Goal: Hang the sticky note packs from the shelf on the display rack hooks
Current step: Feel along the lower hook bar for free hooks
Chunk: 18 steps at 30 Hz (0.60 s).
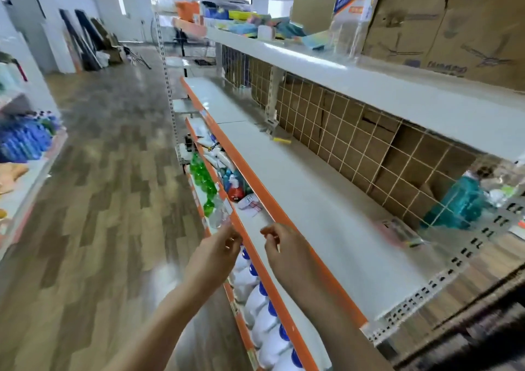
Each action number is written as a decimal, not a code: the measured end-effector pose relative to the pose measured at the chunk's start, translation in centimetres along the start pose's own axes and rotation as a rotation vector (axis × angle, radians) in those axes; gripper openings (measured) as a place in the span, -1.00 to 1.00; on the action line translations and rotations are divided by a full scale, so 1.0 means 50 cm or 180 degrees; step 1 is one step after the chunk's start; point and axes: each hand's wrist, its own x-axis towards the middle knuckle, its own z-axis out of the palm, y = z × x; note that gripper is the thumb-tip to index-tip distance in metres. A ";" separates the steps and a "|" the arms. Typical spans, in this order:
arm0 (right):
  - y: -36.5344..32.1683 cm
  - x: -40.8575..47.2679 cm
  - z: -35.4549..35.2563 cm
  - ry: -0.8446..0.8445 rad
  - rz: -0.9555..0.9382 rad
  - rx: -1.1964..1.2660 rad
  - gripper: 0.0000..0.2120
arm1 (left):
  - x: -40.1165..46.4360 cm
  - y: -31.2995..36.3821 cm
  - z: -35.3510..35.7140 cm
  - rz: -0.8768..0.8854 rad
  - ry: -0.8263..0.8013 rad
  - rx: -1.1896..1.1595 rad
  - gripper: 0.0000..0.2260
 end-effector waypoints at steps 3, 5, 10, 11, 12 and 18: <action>-0.002 0.080 0.045 0.0026 0.0064 0.0039 -0.79 | 0.085 -0.045 -0.015 -0.0038 -0.0042 0.0055 -0.84; -0.008 0.130 0.066 0.0084 0.0102 0.0059 -0.79 | 0.142 -0.070 -0.027 -0.0055 -0.0117 0.0079 -0.87; -0.049 0.285 0.144 0.0276 0.0234 0.0054 -0.79 | 0.317 -0.139 -0.084 0.0101 -0.0307 0.0251 -0.87; -0.058 0.320 0.162 0.0311 0.0274 0.0060 -0.79 | 0.354 -0.151 -0.102 0.0142 -0.0343 0.0277 -0.86; -0.065 0.346 0.173 0.0333 0.0307 0.0044 -0.79 | 0.380 -0.158 -0.114 0.0180 -0.0380 0.0291 -0.86; -0.085 0.493 0.249 0.0449 0.0541 -0.0073 -0.82 | 0.540 -0.225 -0.175 0.0292 -0.0528 0.0314 -0.87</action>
